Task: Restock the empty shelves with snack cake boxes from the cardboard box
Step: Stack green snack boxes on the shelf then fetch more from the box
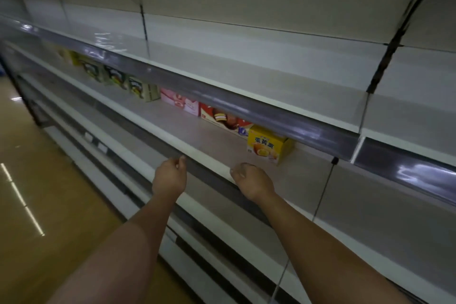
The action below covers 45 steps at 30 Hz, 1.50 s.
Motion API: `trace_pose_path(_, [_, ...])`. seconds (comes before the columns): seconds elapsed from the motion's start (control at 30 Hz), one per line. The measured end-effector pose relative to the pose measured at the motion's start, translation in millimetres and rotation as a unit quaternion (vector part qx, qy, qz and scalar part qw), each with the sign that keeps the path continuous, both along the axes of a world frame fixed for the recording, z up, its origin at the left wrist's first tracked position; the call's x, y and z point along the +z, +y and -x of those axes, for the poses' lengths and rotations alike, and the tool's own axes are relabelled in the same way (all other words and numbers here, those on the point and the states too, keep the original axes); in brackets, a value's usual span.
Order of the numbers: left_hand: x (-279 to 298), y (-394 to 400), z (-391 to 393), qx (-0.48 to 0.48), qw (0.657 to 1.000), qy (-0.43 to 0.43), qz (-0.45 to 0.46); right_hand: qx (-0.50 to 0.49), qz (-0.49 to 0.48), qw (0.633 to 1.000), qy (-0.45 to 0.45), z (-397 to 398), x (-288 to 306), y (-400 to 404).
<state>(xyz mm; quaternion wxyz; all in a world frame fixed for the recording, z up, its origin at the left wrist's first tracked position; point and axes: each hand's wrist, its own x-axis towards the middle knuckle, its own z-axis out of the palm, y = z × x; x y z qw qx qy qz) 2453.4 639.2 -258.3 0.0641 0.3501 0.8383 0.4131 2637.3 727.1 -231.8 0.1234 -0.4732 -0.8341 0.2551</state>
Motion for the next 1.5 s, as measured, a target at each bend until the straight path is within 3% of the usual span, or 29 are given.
trace_pose_path(0.27, [-27, -82, 41, 0.051, 0.993, -0.066, 0.083, 0.1, 0.0, 0.995, -0.012, 72, -9, -41])
trace_pose_path(0.43, [-57, -146, 59, 0.103, 0.973, -0.153, 0.139, 0.16, -0.118, 0.98, -0.028, 102, -33, -64])
trace_pose_path(0.57, [-69, -188, 60, 0.192, 0.948, -0.176, 0.185, 0.215, -0.058, 0.975, -0.017, 124, -47, -89])
trace_pose_path(0.7, [-74, -227, 38, 0.27, 0.931, -0.15, 0.193, 0.298, -0.007, 0.954, -0.035, 144, -63, -120])
trace_pose_path(1.07, [-83, -344, -73, 0.48, 0.856, -0.105, 0.162, 0.514, 0.038, 0.85, -0.113, 140, -90, -253])
trace_pose_path(1.2, [-75, -391, -103, 0.562, 0.815, -0.029, 0.136, 0.575, 0.048, 0.807, -0.128, 127, -93, -306])
trace_pose_path(1.37, [-58, -438, -131, 0.628, 0.769, 0.036, 0.114, 0.619, 0.143, 0.766, -0.102, 105, -89, -368])
trace_pose_path(1.5, [-54, -484, -154, 0.694, 0.705, 0.065, 0.132, 0.611, 0.221, 0.755, -0.093, 87, -92, -415])
